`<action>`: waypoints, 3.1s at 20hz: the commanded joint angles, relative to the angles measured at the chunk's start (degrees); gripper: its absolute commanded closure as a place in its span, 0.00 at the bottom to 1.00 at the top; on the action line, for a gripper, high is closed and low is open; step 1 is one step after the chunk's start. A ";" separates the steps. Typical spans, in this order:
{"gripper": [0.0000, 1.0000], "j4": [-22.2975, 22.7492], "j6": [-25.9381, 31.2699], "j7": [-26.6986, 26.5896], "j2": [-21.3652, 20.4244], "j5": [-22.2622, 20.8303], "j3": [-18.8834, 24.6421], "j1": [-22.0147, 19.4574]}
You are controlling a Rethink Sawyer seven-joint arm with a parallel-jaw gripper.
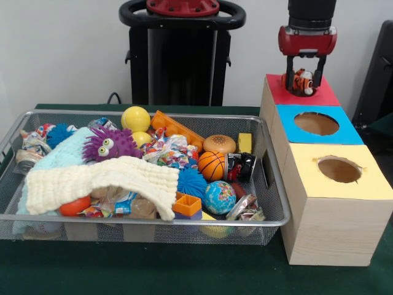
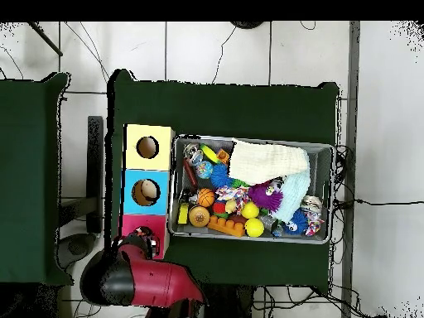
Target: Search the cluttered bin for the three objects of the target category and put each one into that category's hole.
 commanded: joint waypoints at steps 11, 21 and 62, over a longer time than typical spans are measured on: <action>0.00 -7.21 20.68 16.65 -6.48 1.76 -9.88 8.21; 0.00 -5.86 17.87 14.69 -6.16 3.31 -7.87 6.71; 0.00 2.75 19.62 19.26 -11.77 4.26 -13.92 16.10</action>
